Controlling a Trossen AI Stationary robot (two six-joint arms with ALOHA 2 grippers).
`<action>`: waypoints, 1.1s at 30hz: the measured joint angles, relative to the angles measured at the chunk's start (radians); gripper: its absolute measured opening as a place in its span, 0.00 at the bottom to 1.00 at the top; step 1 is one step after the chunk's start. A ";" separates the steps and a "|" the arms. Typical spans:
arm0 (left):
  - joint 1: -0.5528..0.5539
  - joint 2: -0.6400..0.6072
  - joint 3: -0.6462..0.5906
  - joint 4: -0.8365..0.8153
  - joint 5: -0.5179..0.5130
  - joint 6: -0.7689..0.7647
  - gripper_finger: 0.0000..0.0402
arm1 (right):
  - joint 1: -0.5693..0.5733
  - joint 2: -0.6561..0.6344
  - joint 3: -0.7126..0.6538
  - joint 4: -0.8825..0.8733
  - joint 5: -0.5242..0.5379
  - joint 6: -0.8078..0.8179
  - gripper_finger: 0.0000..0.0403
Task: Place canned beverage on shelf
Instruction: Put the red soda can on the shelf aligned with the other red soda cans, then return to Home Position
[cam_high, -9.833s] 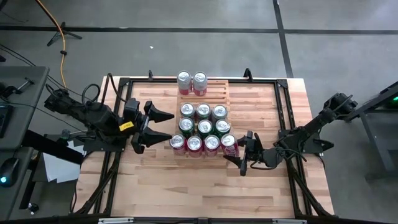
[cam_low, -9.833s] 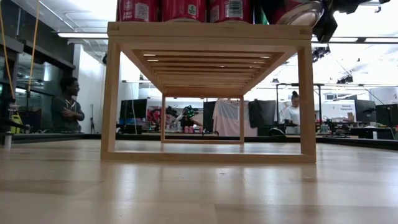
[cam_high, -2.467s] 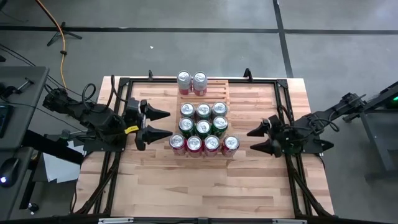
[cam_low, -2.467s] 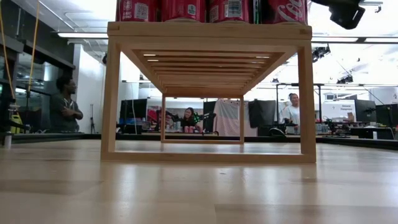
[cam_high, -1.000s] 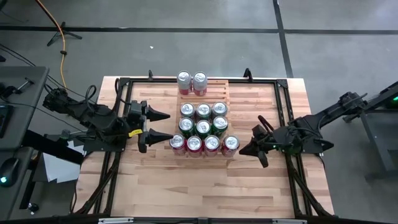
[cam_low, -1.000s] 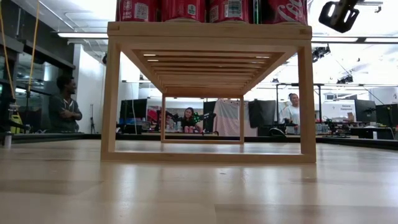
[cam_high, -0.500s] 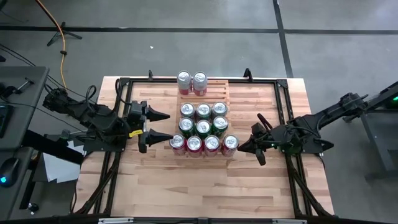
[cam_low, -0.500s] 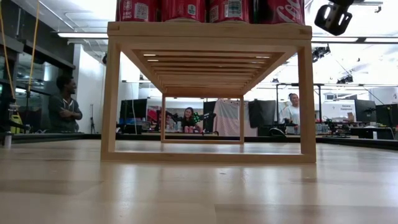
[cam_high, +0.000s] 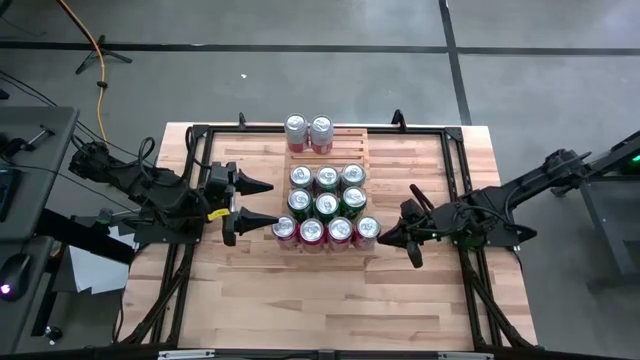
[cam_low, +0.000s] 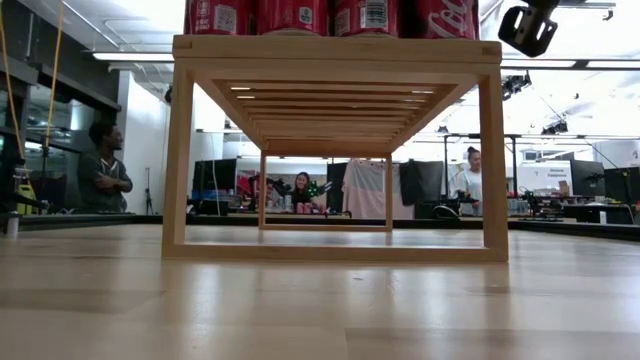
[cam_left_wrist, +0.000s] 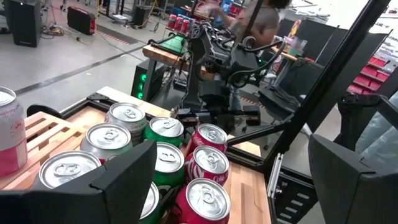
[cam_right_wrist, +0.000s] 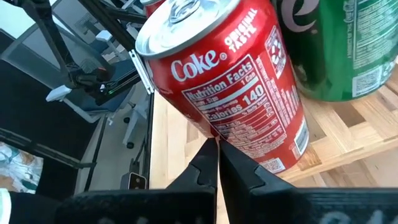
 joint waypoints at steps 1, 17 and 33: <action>0.000 0.000 0.000 0.000 0.000 0.000 0.80 | 0.000 0.002 0.000 0.000 -0.001 0.000 0.00; 0.000 -0.076 -0.036 -0.016 -0.013 0.061 0.77 | 0.000 -0.150 0.000 0.045 -0.044 0.000 0.00; 0.215 -0.440 -0.733 0.682 0.186 0.151 0.03 | 0.000 -0.185 -0.001 0.162 0.150 -0.053 0.00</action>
